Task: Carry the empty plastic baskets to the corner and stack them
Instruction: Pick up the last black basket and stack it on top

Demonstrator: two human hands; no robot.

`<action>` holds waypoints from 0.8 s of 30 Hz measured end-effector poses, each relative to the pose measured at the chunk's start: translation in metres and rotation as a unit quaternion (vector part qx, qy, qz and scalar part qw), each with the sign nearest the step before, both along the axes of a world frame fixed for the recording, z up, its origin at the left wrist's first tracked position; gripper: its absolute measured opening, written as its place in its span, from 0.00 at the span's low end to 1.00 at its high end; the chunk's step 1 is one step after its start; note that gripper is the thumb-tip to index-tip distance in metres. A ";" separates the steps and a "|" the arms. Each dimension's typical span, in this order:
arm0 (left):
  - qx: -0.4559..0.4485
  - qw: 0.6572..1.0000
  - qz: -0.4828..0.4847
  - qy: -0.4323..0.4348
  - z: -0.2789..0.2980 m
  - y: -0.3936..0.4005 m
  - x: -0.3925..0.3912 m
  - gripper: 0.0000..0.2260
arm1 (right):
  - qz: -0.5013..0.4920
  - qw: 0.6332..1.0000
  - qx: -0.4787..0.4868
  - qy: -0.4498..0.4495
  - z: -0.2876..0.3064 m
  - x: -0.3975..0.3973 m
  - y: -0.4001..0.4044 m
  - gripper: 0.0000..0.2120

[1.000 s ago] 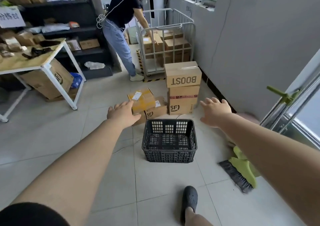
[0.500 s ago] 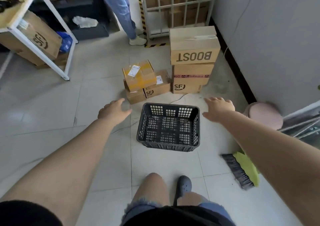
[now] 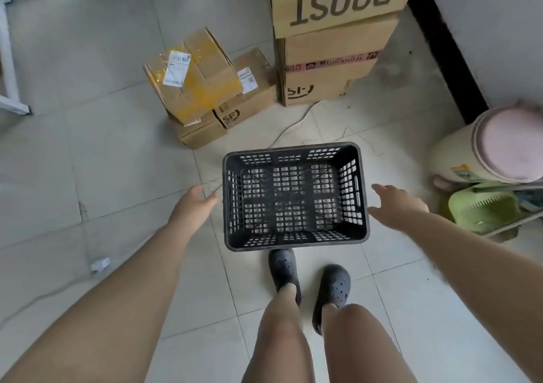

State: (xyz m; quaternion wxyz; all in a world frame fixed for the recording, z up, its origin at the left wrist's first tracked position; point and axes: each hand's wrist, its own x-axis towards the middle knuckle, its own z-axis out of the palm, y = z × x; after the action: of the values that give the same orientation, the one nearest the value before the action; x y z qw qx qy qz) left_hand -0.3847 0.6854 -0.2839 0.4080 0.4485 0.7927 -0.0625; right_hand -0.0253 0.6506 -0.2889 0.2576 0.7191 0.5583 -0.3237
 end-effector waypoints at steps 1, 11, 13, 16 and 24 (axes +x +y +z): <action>-0.004 1.000 0.012 -0.005 -0.022 0.008 -0.003 0.24 | -0.023 1.000 -0.004 0.005 -0.023 0.001 0.005 0.23; -0.075 0.991 0.112 0.004 -0.241 0.031 -0.024 0.24 | -0.341 0.939 -0.024 0.044 -0.236 0.013 0.045 0.30; -0.087 0.987 0.132 -0.007 -0.272 0.029 -0.025 0.25 | -0.393 0.919 -0.006 0.042 -0.267 0.020 0.046 0.29; -0.088 0.978 0.188 -0.017 -0.308 0.033 -0.029 0.26 | -0.508 0.858 0.063 0.042 -0.302 0.038 0.051 0.31; -0.104 0.920 0.365 -0.099 -0.354 0.048 -0.031 0.35 | -0.590 0.776 0.009 0.225 -0.347 0.057 0.047 0.31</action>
State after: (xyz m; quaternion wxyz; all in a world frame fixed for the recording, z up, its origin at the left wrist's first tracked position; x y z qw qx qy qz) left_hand -0.4160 0.7329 -0.6377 0.5235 0.0873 0.8459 0.0539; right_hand 0.0321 0.6977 -0.6354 -0.1232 0.8163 0.0700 -0.5600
